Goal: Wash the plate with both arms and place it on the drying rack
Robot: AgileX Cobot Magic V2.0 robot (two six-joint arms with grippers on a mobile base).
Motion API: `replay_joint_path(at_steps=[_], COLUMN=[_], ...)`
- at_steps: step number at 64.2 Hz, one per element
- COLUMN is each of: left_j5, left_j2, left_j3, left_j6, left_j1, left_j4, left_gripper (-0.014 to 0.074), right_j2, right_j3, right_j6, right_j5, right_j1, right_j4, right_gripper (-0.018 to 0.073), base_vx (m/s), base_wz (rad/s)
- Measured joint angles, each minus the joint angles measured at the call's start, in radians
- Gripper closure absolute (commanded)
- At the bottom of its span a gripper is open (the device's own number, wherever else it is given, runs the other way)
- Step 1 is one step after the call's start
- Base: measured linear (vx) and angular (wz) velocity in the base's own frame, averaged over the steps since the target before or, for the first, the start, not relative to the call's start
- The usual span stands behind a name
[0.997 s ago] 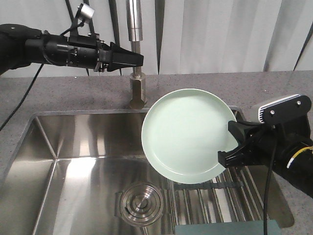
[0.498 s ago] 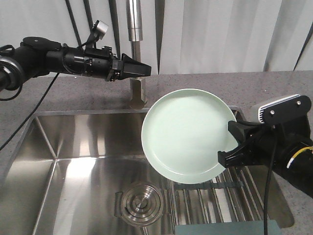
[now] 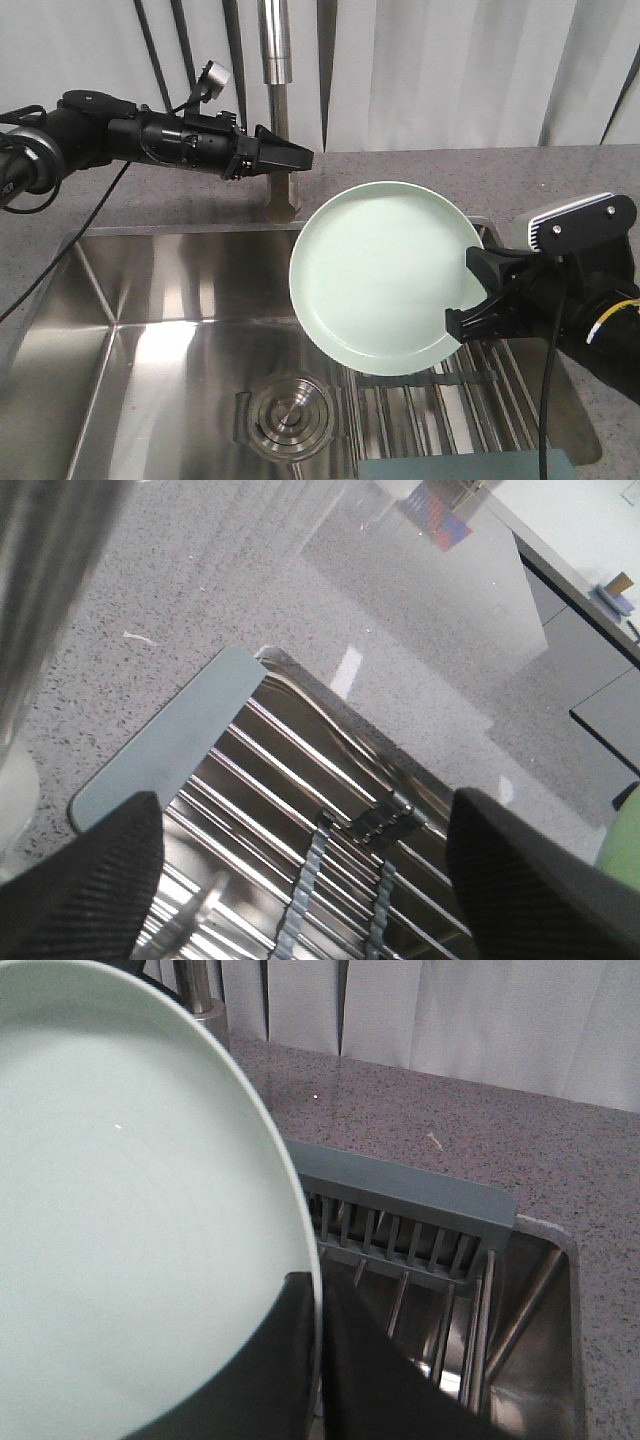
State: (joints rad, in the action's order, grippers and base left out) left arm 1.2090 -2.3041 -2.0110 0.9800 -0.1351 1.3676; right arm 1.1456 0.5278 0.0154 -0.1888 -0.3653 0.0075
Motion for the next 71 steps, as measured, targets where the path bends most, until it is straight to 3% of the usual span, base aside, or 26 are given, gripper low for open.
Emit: replay_joint_path(at_steps=[11, 26, 39, 50, 71], left_j5=[0.000, -0.020, -0.060, -0.022, -0.007], left_j2=[0.008, 0.063, 0.164, 0.232, 0.294], left_j3=[0.000, 0.018, 0.196, 0.325, 0.341], left_j6=[-0.045, -0.124, -0.045, 0.022, 0.047], left_j1=[0.000, -0.004, -0.005, -0.007, -0.011], left_j4=[-0.019, -0.155, -0.162, -0.147, -0.121], left_gripper=[0.0045, 0.0045, 0.0045, 0.0045, 0.0045], right_j2=[0.000, 0.000, 0.000, 0.000, 0.000], right_j3=[0.000, 0.000, 0.000, 0.000, 0.000], right_j6=[0.000, 0.000, 0.000, 0.000, 0.000], right_j5=[0.000, 0.000, 0.000, 0.000, 0.000], right_j1=[0.000, 0.000, 0.000, 0.000, 0.000], right_j4=[0.000, 0.000, 0.000, 0.000, 0.000], right_gripper=[0.0564, 0.0564, 0.0564, 0.0564, 0.0564], base_vx=[0.00, 0.00, 0.00, 0.00, 0.00], base_wz=[0.00, 0.00, 0.00, 0.00, 0.00])
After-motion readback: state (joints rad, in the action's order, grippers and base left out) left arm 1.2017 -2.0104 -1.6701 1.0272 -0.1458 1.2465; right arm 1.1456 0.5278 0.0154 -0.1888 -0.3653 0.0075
